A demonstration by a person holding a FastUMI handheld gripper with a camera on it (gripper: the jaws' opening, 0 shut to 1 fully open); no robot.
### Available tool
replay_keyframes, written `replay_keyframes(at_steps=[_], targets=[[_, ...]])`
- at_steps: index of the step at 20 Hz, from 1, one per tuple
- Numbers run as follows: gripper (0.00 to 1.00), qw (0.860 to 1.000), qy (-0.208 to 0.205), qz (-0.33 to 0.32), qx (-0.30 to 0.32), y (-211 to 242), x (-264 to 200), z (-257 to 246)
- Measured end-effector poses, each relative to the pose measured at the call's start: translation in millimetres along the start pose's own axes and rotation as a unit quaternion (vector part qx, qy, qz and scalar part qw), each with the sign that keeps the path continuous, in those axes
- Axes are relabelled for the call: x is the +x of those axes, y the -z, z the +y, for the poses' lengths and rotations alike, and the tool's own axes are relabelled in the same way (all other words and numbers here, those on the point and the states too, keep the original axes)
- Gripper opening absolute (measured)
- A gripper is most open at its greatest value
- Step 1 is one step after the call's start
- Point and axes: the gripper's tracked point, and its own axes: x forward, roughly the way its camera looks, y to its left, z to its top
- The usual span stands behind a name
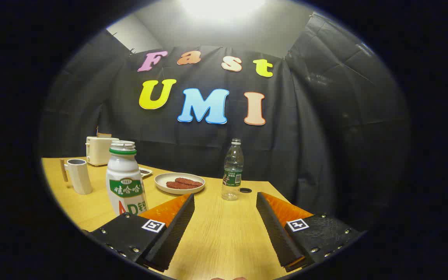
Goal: Take the bottle from table, then pour the juice into the cup, finally place the bottle on the coaster
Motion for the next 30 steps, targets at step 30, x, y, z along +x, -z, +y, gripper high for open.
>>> replay_keyframes(at_steps=[30], targets=[[0.98, 0.994, -0.076, 0.043, 0.067, 4.3, -15.1, 120.4]])
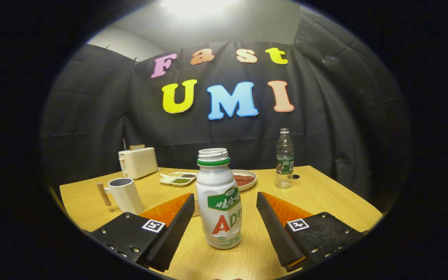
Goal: Take the bottle from table, then pour the juice into the cup, finally place the bottle on the coaster
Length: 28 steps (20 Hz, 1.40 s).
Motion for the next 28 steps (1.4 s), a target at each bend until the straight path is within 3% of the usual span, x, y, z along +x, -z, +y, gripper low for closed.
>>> replay_keyframes(at_steps=[11, 13, 16, 28], targets=[[0.97, 0.998, 0.042, 0.038, -0.014, 24.2, 49.0, 7.6], [0.76, 0.998, 0.038, 0.049, -0.009, 26.8, 48.4, 11.8], [0.72, 0.997, 0.037, 0.056, -0.029, 27.2, 49.9, 14.6], [0.72, 0.99, 0.029, 0.056, -0.13, -4.5, 52.2, 55.3]])
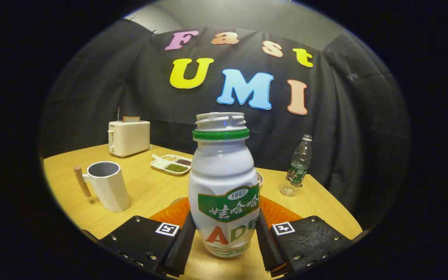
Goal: Take the bottle from table, then pour the juice into the cup, finally place the bottle on the coaster
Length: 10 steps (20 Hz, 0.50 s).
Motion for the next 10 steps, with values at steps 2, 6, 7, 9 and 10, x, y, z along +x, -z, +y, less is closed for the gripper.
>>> replay_keyframes(at_steps=[2, 6, 7, 9, 10], targets=[[0.72, 1.0, -0.004, 0.004, -0.026, -4.5, 4.5, 9.3], [0.72, 0.997, -0.013, 0.019, -0.073, -7.6, 17.3, 28.6], [0.72, 0.996, -0.015, 0.021, -0.086, -8.1, 19.6, 34.6], [0.72, 0.994, -0.022, 0.024, -0.107, -8.2, 24.7, 45.8], [0.72, 0.993, -0.025, 0.025, -0.114, -7.4, 26.1, 51.2]])
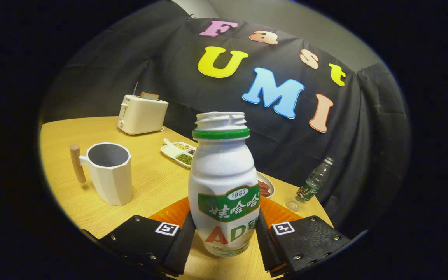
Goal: Take the bottle from table, then pour the juice into the cup, finally place the bottle on the coaster
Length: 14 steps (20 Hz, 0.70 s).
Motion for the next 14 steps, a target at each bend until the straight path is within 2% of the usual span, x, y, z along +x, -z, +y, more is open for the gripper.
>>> replay_keyframes(at_steps=[14], targets=[[0.72, 0.993, -0.024, 0.023, -0.114, -4.3, 14.8, 39.4]])
